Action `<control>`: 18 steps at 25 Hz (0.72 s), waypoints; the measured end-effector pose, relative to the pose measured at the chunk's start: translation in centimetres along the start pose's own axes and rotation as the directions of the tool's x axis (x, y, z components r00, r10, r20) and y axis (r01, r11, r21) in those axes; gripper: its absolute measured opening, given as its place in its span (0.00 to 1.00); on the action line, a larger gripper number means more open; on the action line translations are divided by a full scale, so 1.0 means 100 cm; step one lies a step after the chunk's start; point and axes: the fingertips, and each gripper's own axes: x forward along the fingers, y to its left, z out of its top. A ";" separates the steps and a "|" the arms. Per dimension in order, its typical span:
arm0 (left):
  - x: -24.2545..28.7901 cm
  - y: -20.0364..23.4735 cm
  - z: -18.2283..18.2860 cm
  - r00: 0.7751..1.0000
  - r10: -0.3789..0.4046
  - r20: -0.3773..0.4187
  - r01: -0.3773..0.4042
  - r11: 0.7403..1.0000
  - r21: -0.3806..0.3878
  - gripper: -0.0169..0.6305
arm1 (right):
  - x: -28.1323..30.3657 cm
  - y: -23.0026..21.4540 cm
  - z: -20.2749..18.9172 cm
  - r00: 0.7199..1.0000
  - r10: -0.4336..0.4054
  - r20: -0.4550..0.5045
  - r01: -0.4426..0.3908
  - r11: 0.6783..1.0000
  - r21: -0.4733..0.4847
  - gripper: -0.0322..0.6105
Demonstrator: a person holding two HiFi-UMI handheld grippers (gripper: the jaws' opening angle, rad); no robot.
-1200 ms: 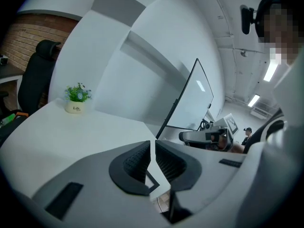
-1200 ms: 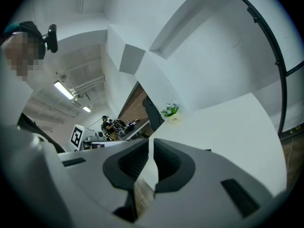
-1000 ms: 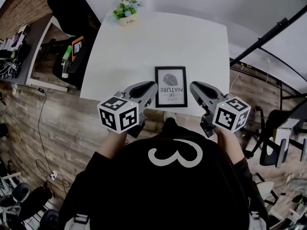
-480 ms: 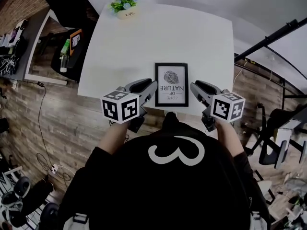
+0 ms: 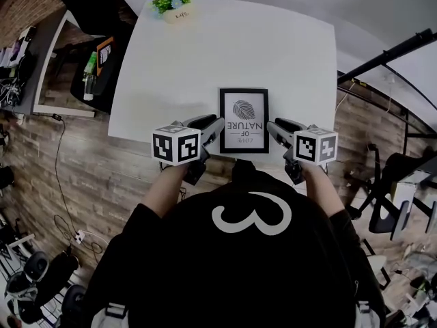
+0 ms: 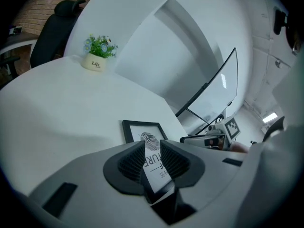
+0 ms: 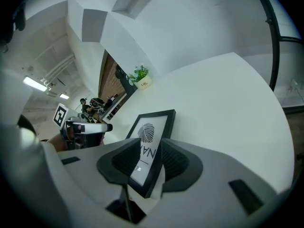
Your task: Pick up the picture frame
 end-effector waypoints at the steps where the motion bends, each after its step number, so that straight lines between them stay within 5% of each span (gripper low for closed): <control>1: 0.003 0.004 -0.003 1.000 0.004 -0.011 -0.004 1.000 -0.007 0.16 | 0.003 -0.003 -0.003 1.000 -0.006 -0.014 0.006 1.000 0.003 0.26; 18: 0.037 0.034 -0.032 0.992 0.053 -0.110 -0.059 0.997 -0.049 0.21 | 0.035 -0.017 -0.020 0.990 -0.056 -0.126 0.056 0.998 -0.003 0.27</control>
